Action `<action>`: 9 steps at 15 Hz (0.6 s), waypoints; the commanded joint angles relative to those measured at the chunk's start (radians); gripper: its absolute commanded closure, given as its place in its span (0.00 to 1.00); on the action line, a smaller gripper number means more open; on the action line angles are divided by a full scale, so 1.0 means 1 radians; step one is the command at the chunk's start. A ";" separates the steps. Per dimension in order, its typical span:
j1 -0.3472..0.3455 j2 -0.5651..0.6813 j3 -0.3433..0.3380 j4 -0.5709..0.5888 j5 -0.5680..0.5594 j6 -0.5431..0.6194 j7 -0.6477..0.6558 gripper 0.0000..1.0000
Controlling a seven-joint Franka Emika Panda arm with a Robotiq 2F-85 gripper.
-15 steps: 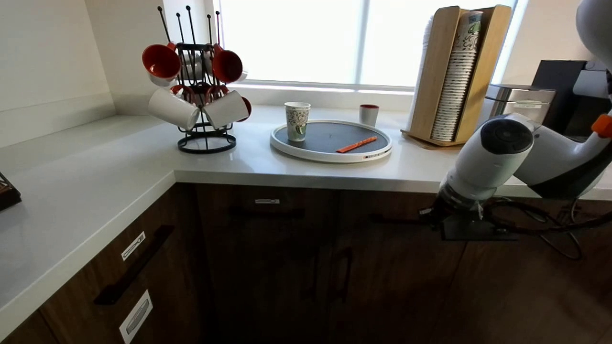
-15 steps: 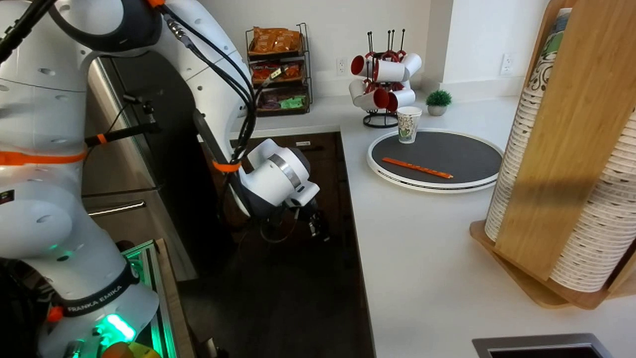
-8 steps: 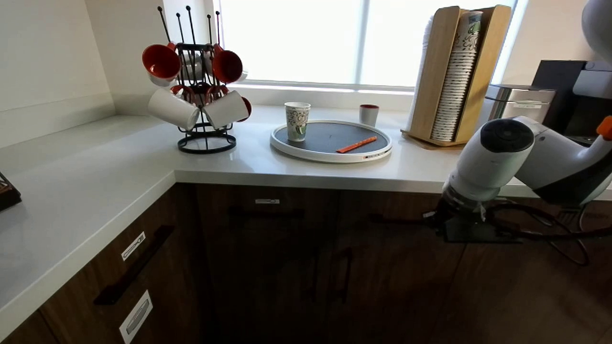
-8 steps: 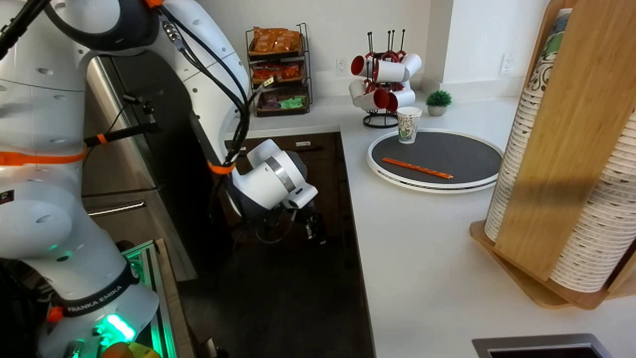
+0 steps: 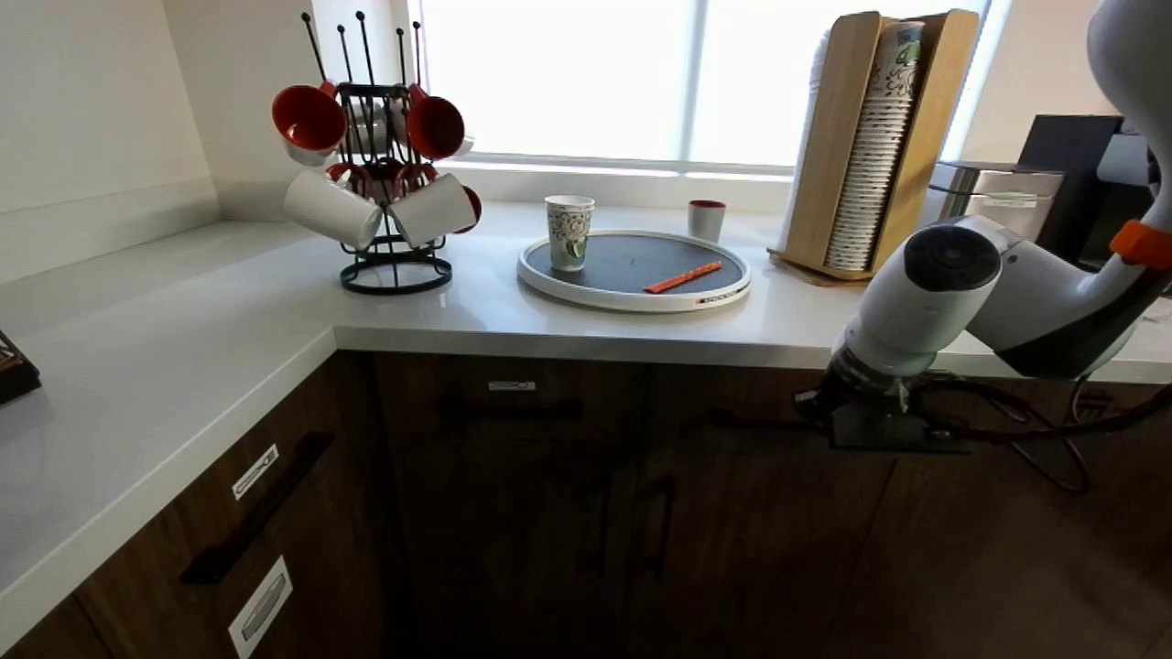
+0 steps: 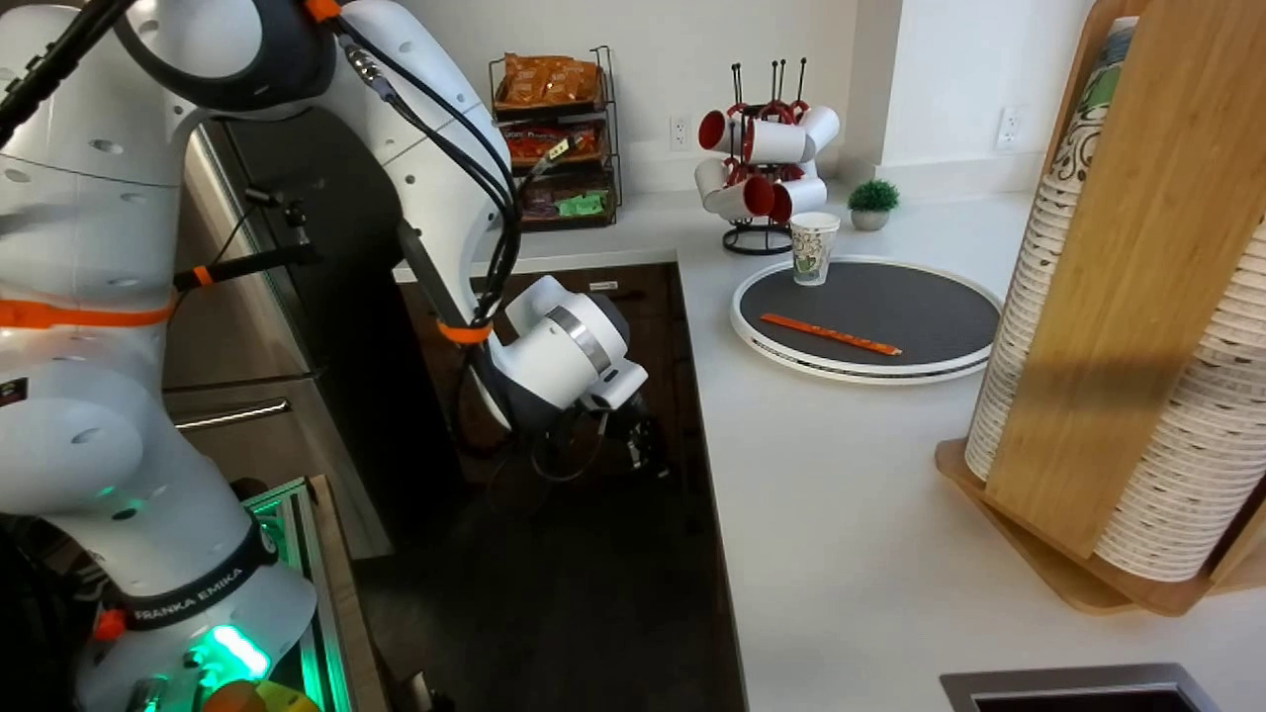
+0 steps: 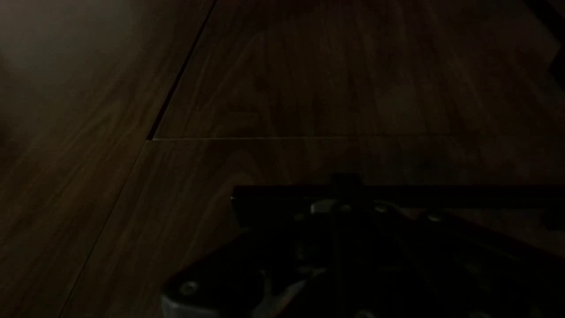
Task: Close the drawer
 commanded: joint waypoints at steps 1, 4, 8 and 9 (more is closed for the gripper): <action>-0.011 0.069 0.009 0.053 -0.073 -0.007 0.101 1.00; -0.016 0.086 0.011 0.068 -0.119 -0.014 0.156 1.00; -0.026 0.102 0.016 0.092 -0.193 -0.035 0.241 1.00; -0.029 0.107 0.017 0.095 -0.208 -0.038 0.258 1.00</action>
